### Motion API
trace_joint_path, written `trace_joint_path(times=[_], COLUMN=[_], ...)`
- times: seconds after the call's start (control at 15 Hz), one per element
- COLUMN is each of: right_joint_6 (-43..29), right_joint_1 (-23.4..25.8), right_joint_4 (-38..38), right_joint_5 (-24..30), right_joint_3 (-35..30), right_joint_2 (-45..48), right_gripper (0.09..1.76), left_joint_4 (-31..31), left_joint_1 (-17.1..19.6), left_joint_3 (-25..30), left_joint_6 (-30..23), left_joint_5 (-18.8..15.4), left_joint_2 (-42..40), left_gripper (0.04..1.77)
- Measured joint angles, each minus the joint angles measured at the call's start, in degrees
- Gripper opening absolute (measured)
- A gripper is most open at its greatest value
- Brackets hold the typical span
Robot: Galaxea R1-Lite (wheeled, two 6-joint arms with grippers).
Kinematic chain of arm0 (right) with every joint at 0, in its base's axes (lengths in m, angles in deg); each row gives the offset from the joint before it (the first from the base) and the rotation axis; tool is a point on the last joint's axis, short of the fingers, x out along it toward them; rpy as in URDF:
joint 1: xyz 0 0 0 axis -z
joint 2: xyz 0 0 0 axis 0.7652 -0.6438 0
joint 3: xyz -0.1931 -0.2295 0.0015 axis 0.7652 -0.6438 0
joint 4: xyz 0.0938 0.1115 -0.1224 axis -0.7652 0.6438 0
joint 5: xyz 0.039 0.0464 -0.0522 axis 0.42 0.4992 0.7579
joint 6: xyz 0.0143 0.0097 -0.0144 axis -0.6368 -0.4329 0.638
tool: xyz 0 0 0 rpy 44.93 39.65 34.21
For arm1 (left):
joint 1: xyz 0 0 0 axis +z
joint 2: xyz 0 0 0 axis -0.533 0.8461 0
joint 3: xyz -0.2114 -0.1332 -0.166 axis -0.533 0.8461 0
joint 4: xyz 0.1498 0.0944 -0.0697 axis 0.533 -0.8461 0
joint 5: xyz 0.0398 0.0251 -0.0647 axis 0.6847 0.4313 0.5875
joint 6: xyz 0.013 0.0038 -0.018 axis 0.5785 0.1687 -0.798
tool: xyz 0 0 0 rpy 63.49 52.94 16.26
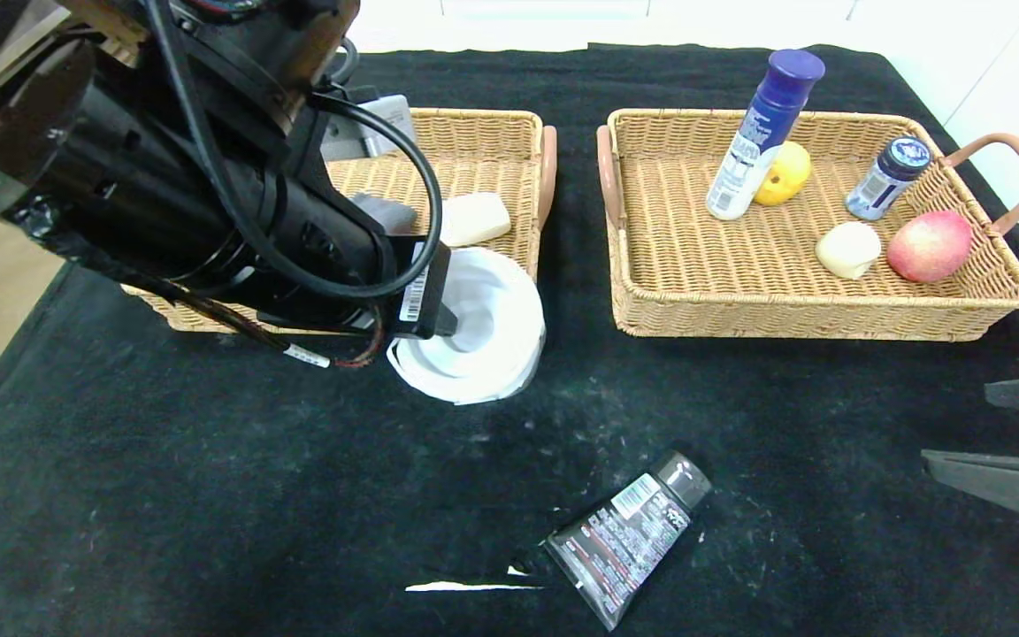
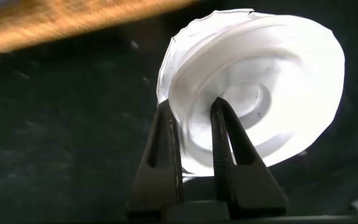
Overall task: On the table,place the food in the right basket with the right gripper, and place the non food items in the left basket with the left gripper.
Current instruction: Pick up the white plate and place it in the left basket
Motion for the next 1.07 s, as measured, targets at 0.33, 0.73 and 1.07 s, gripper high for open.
trace_joint_path(times=[0.33,0.73,1.07], right_joint_6=[0.0,0.0,0.0], right_joint_1=[0.1,0.1,0.1], right_joint_4=[0.0,0.0,0.0], right_joint_5=[-0.1,-0.2,-0.2], right_joint_3=[0.0,0.0,0.0], right_joint_2=[0.0,-0.1,-0.1], right_gripper=[1.71,1.71,1.71], left_joint_4=[3.2,11.7,17.4], left_joint_1=[7.7,17.5,24.2], left_joint_3=[-2.4,-2.6,-2.3], left_joint_6=[3.7,5.3,5.4], left_joint_5=[0.0,-1.5,-7.1], left_joint_2=[-0.3,0.0,0.7], left_gripper=[0.36,0.36,0.36])
